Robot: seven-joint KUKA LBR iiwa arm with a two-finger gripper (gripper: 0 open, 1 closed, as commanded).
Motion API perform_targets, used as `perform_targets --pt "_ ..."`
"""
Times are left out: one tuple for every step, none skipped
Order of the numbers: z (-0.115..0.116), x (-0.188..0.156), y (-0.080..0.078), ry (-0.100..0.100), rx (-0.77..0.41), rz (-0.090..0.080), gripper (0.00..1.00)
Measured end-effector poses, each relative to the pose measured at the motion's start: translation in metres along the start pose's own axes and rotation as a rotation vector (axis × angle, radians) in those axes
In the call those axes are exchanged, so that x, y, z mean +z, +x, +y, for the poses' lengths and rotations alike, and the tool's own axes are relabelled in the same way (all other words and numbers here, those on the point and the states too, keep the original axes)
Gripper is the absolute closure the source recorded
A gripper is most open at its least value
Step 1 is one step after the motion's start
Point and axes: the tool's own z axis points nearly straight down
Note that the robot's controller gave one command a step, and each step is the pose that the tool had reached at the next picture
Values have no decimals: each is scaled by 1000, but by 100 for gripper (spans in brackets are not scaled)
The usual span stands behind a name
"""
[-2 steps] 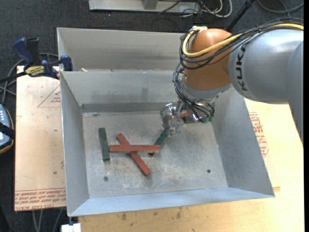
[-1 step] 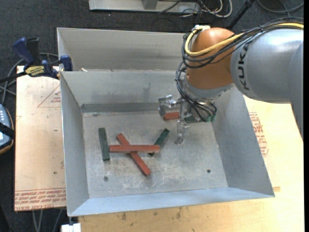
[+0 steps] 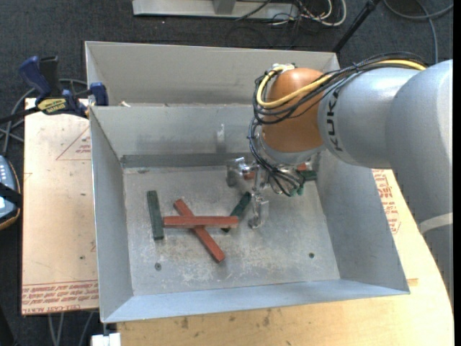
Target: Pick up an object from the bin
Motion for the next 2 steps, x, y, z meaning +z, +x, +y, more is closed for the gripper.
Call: perform_targets --pt "-1 -5 -2 2 0 -7 100" --pt "26 -145 -12 6 -315 -14 100"
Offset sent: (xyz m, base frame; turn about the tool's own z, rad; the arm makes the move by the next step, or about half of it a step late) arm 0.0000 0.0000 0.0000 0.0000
